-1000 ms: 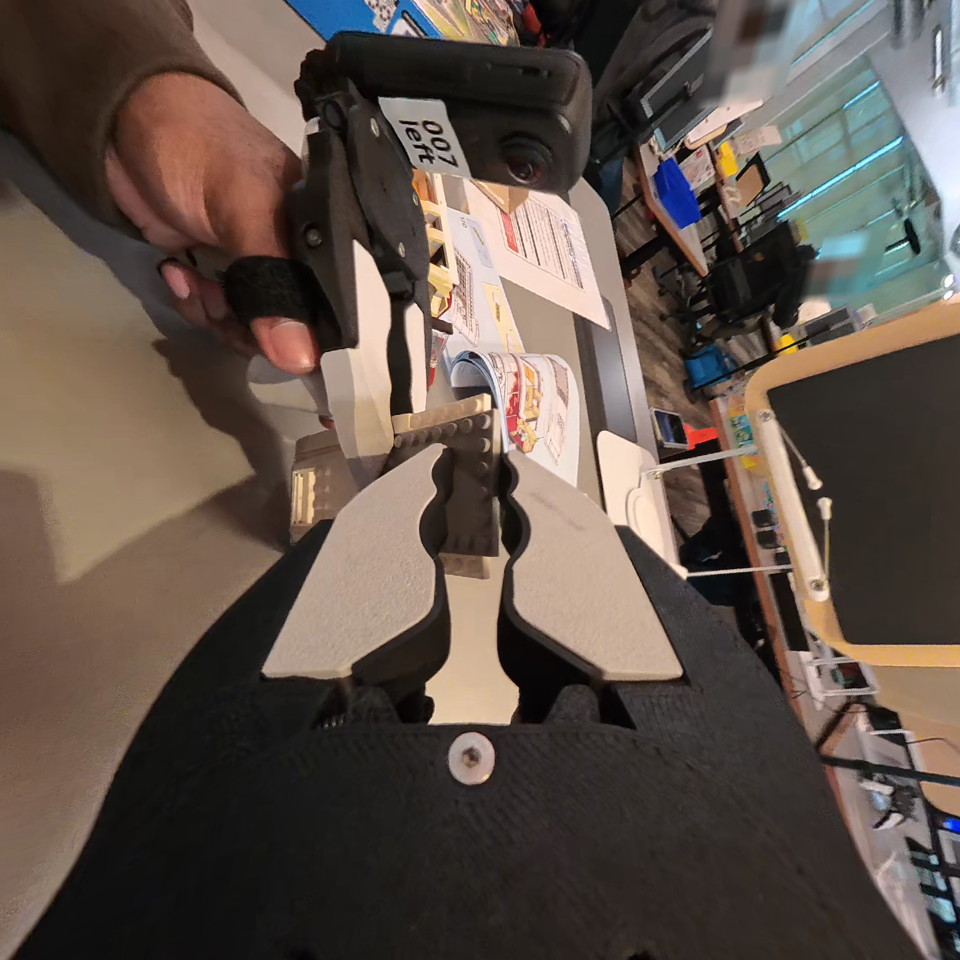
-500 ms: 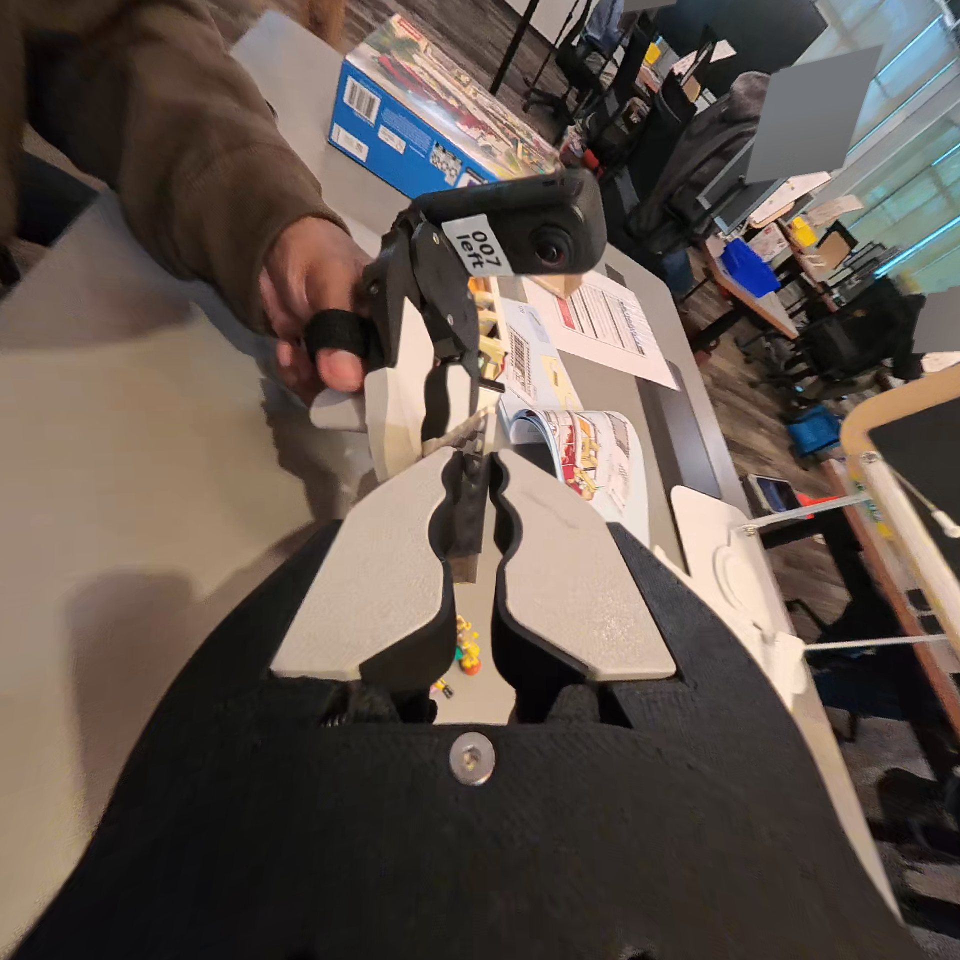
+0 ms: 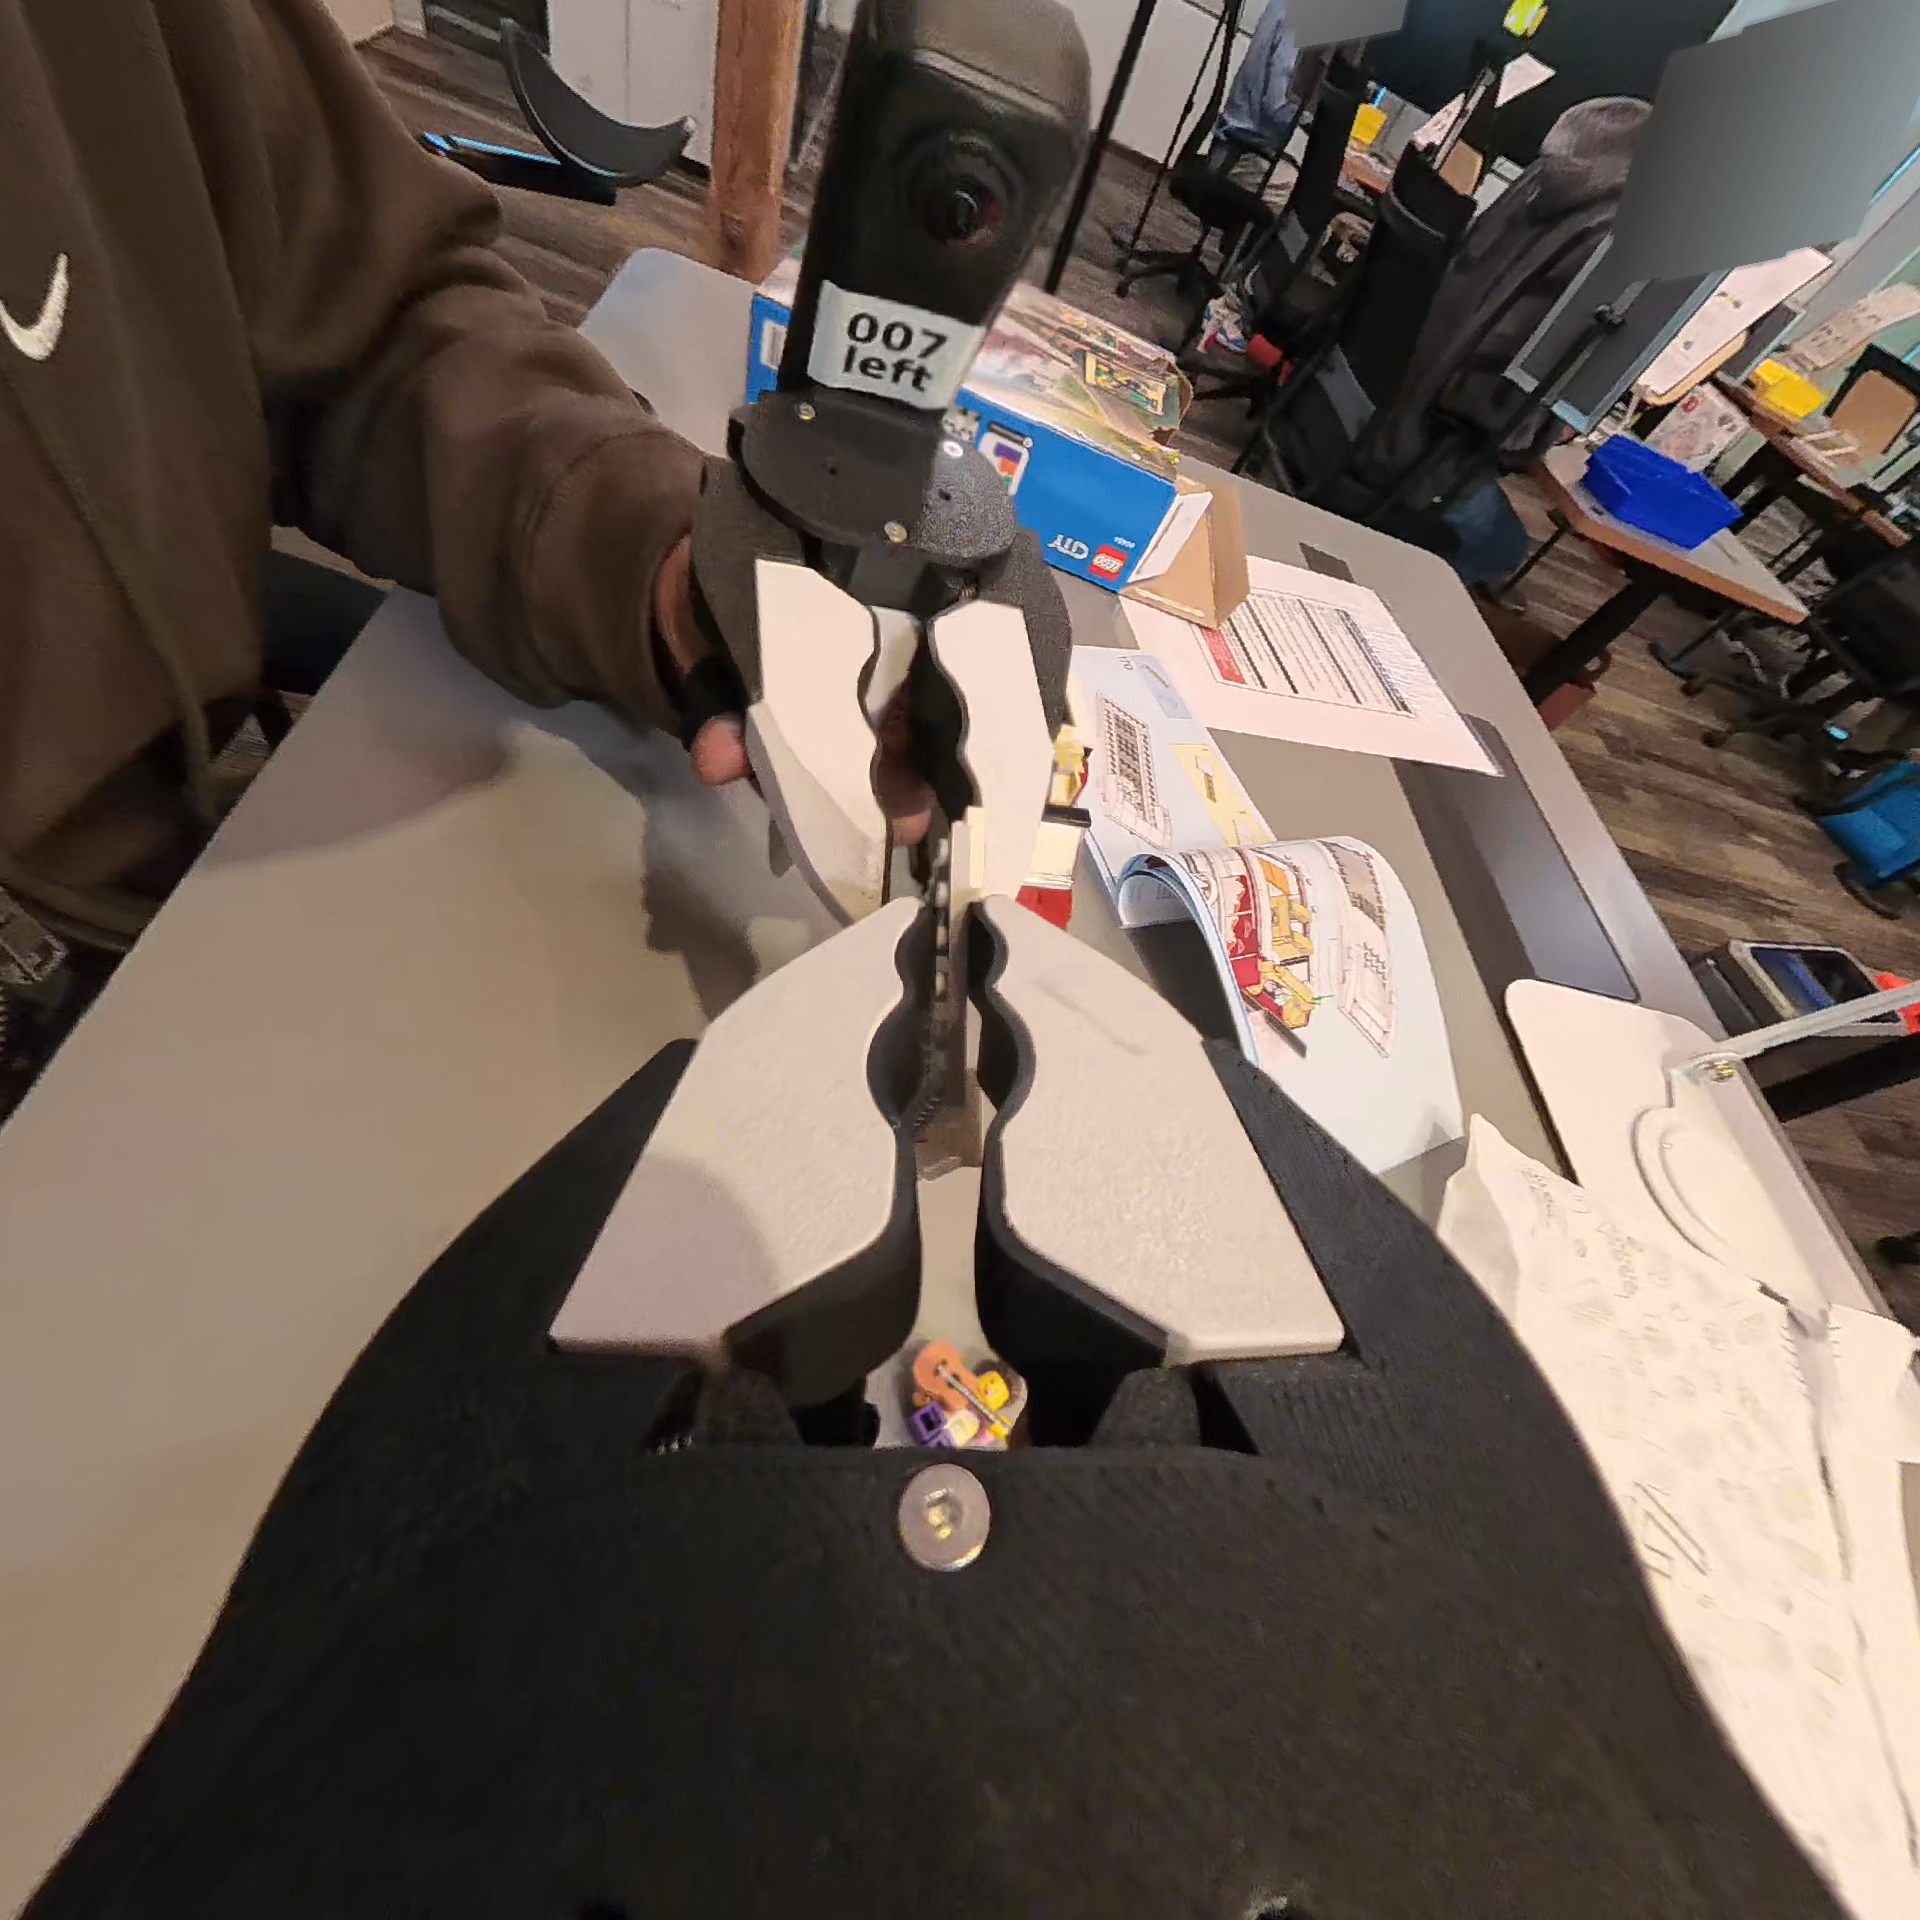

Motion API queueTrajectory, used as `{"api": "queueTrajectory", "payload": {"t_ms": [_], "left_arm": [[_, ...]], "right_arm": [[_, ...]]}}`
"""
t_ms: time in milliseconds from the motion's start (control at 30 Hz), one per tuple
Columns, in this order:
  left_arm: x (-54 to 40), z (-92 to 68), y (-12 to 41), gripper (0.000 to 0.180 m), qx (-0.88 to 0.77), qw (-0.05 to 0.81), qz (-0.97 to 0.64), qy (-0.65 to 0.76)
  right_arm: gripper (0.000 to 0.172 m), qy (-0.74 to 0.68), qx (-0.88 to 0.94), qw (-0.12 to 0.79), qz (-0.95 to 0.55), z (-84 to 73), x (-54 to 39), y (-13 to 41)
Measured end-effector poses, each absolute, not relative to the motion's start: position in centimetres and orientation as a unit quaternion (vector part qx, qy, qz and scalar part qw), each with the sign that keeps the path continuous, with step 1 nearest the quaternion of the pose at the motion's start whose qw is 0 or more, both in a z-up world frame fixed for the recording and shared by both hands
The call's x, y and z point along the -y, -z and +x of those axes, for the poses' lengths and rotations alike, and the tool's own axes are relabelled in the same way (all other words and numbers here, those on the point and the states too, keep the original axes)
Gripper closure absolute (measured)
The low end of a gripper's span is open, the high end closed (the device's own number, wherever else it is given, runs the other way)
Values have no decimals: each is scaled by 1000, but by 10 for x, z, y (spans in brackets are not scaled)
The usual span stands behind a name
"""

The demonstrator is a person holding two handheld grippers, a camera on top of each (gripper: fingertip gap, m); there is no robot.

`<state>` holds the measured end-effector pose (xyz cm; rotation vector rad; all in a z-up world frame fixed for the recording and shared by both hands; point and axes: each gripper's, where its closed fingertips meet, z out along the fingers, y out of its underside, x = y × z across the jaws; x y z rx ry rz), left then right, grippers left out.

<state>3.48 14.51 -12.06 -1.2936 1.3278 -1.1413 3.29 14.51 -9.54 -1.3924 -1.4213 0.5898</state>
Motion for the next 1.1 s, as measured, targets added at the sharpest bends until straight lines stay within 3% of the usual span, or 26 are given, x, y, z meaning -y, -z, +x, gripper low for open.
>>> {"api": "queueTrajectory", "payload": {"t_ms": [200,700,1100], "left_arm": [[-145,35,126,171,-554,472,-516,451],[-132,32,135,171,-473,247,-558,636],[-128,30,135,171,-434,178,-560,683]], "right_arm": [[167,-285,580,502,-575,29,-142,95],[165,-237,607,517,-554,29,-142,103],[164,-241,615,533,-529,29,-140,104]]}}
